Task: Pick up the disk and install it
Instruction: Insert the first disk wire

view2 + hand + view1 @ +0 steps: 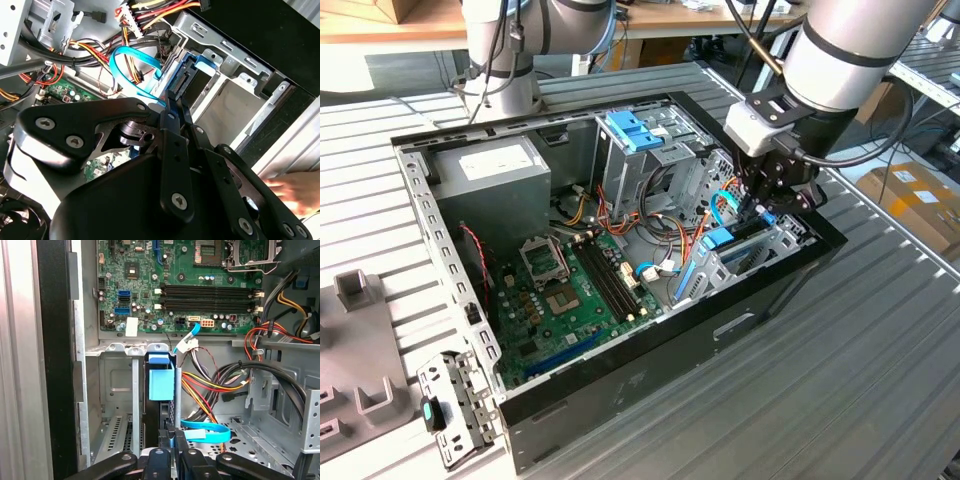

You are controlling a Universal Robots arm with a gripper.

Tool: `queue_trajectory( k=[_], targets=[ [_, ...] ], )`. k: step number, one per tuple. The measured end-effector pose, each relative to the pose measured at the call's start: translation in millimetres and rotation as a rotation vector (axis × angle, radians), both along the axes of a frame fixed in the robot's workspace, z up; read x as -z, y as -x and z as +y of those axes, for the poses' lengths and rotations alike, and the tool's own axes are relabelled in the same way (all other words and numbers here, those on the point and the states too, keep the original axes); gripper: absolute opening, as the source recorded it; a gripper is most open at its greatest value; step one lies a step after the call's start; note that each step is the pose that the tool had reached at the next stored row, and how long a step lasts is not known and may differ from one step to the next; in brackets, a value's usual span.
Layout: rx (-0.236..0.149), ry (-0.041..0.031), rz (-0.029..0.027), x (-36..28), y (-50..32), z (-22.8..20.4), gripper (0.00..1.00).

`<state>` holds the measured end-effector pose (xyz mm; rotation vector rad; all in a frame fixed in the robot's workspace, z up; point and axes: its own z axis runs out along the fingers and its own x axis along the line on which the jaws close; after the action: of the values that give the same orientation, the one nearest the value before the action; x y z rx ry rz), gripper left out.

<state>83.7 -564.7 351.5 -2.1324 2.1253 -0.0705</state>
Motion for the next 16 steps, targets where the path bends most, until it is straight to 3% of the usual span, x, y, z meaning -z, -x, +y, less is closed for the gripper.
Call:
queue_trajectory(
  k=[11,12,13,14,16],
  targets=[
    [0.000,-0.0062,0.0000,2.7,0.0,-1.6,0.16],
    [0.000,-0.0107,0.0000,2.8,0.0,-1.8,0.16],
    [0.000,-0.0281,0.0000,2.8,0.0,-2.1,0.16],
    [0.000,-0.0551,0.0000,2.7,0.0,-2.7,0.16],
    [0.000,-0.0610,0.0000,2.6,0.0,-3.2,0.16]
  ],
)
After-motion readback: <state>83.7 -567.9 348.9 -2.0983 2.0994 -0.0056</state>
